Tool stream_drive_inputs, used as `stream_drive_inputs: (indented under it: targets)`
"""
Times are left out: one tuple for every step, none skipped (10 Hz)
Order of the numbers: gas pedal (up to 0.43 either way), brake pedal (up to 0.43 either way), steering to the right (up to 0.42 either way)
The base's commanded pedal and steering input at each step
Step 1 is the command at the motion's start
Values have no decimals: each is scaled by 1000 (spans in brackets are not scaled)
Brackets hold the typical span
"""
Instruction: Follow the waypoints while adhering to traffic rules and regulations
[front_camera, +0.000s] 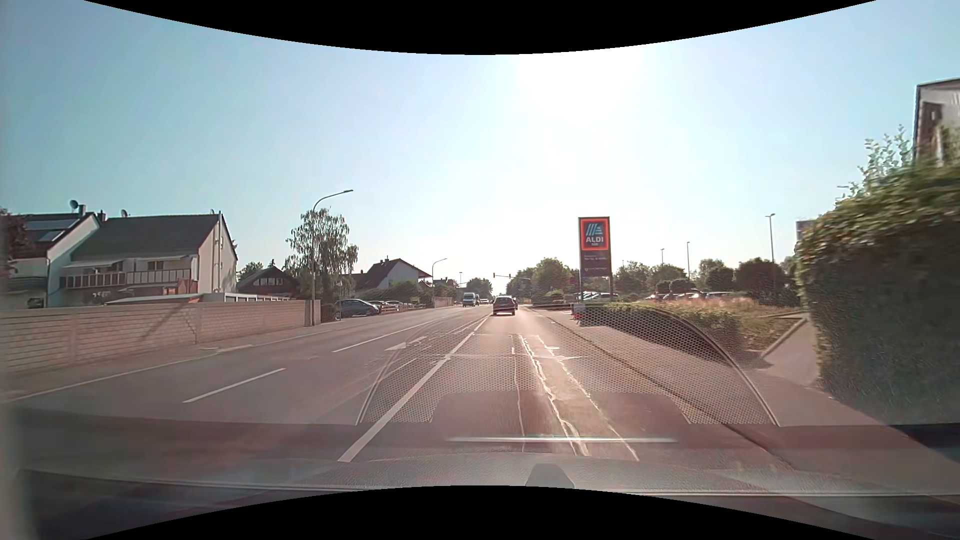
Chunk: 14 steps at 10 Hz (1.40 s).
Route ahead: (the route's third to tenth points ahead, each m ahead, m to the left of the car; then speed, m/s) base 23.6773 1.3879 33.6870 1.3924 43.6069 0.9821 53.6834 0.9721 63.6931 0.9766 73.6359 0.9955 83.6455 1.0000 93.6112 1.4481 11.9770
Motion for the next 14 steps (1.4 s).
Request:
stream_drive_inputs:
  targets:
    - [47, 0, -3]
    - [47, 0, -4]
    - [47, 0, -3]
    - [47, 0, -3]
    - [47, 0, -3]
    - [47, 0, -3]
    - [47, 0, -3]
    - [47, 0, -3]
    - [47, 0, -3]
    - [47, 0, -3]
    - [47, 0, -5]
    - [47, 0, -6]
    - [47, 0, -5]
    - [47, 0, -5]
